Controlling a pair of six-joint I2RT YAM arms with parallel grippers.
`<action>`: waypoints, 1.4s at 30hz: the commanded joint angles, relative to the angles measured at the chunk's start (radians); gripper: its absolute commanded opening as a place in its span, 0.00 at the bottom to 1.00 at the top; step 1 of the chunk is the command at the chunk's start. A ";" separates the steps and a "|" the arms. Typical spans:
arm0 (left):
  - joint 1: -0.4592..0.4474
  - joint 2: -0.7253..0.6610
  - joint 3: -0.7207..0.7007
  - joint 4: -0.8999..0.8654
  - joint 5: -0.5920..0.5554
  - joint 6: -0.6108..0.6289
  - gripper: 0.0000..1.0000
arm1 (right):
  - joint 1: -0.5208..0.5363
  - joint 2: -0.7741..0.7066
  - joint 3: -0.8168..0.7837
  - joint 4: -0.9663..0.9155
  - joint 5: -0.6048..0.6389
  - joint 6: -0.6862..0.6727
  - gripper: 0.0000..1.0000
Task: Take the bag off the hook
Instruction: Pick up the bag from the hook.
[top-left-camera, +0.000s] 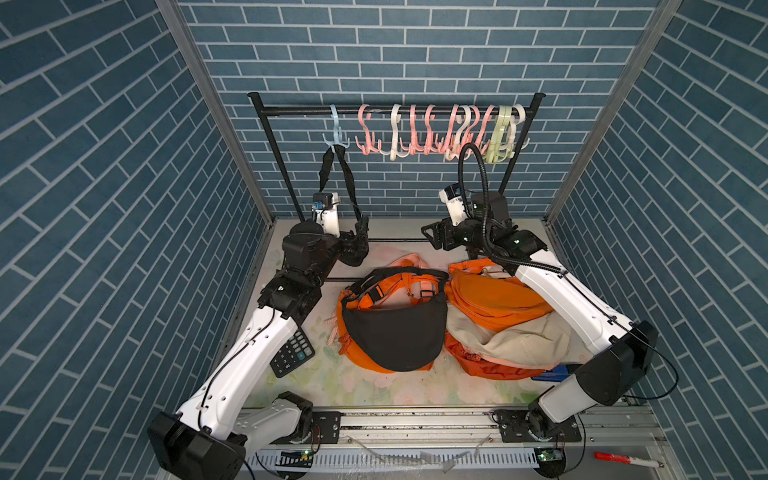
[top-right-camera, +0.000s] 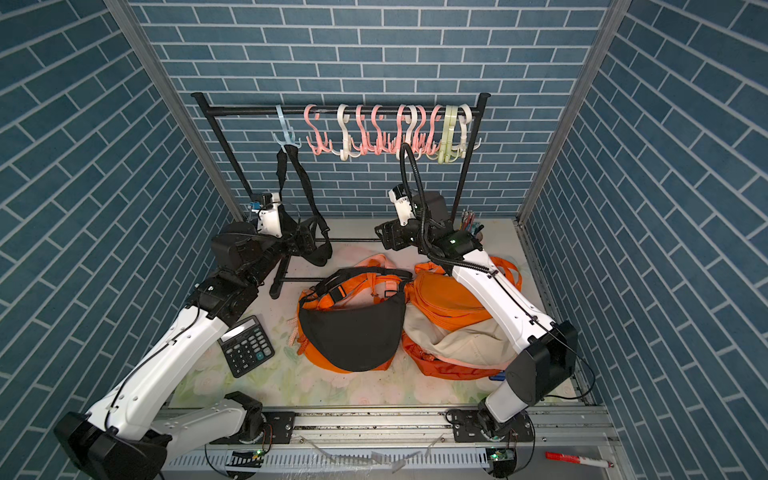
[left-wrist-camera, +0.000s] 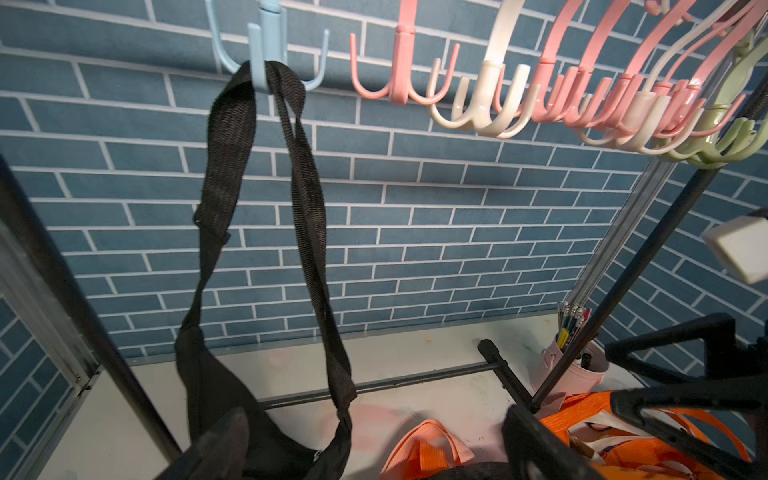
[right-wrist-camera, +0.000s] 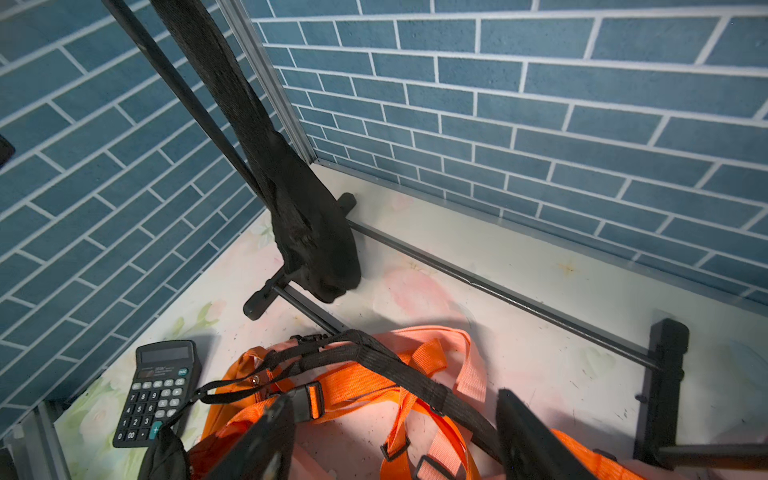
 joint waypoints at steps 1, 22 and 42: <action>0.034 -0.051 -0.043 -0.035 -0.032 0.014 0.98 | 0.007 0.037 0.060 -0.018 -0.053 -0.042 0.75; 0.110 -0.110 -0.164 -0.060 0.079 -0.075 0.99 | 0.067 0.368 0.469 -0.022 -0.120 -0.027 0.75; 0.116 -0.122 -0.182 -0.056 0.095 -0.090 0.99 | 0.184 0.696 0.938 -0.106 -0.121 0.007 0.75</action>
